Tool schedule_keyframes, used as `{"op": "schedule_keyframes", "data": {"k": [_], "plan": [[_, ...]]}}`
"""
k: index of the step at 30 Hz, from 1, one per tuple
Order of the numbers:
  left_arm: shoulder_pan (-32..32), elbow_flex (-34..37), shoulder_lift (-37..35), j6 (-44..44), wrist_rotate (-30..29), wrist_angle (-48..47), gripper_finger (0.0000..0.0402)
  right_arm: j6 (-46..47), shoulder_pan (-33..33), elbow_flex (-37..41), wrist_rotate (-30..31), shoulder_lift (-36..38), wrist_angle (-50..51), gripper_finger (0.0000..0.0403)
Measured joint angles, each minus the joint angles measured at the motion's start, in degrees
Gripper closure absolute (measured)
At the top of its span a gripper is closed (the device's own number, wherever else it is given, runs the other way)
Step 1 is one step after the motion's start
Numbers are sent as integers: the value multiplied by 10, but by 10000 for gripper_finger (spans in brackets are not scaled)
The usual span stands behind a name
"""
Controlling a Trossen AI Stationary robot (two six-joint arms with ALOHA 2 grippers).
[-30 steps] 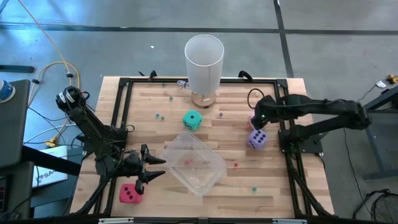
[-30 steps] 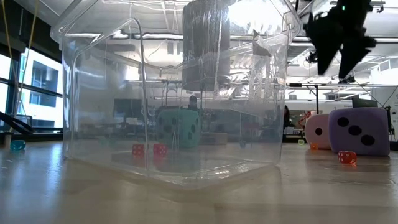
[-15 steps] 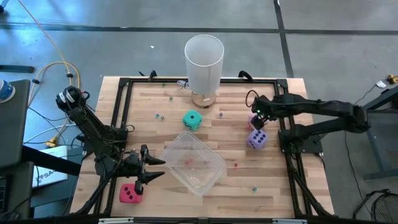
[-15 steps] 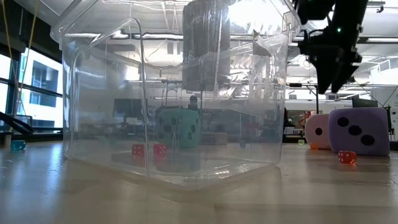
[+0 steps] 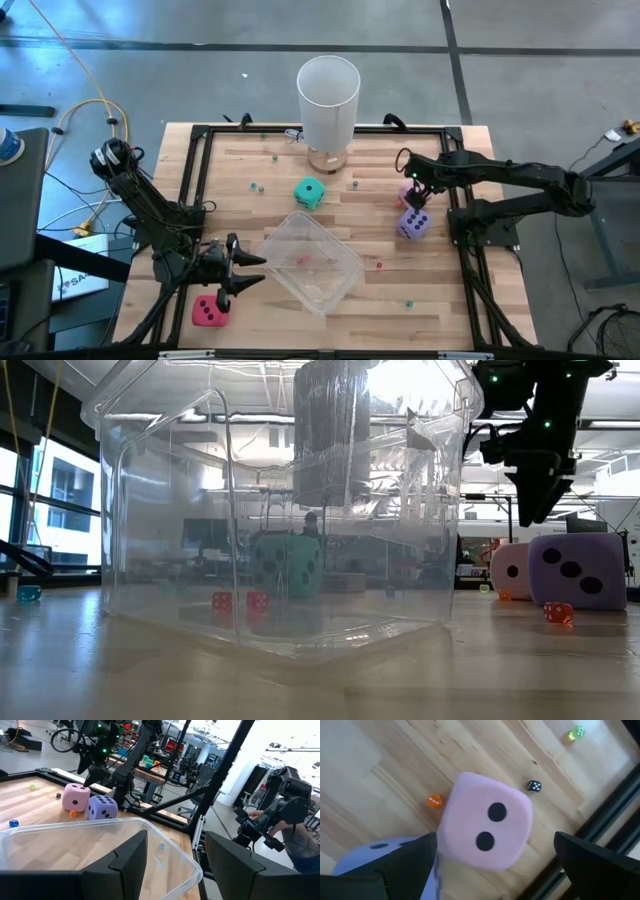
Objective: Pick & Place Dice
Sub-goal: Put the big pink dice into the transparent bin
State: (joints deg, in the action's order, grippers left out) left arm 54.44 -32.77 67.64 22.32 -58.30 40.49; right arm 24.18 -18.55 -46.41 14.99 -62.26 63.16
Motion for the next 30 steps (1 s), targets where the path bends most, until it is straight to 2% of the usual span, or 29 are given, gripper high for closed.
{"op": "schedule_keyframes", "data": {"k": [9, 17, 30], "plan": [[0, 0, 0, 0, 0, -18, 209, 12, 5, 0, 25, 0, -2, 11], [0, 0, 0, 0, -4, -17, 209, 10, -14, 19, -42, 0, -31, 11], [0, 0, 0, 0, -4, -17, 209, -20, -49, 35, -36, 0, -59, 11]]}}
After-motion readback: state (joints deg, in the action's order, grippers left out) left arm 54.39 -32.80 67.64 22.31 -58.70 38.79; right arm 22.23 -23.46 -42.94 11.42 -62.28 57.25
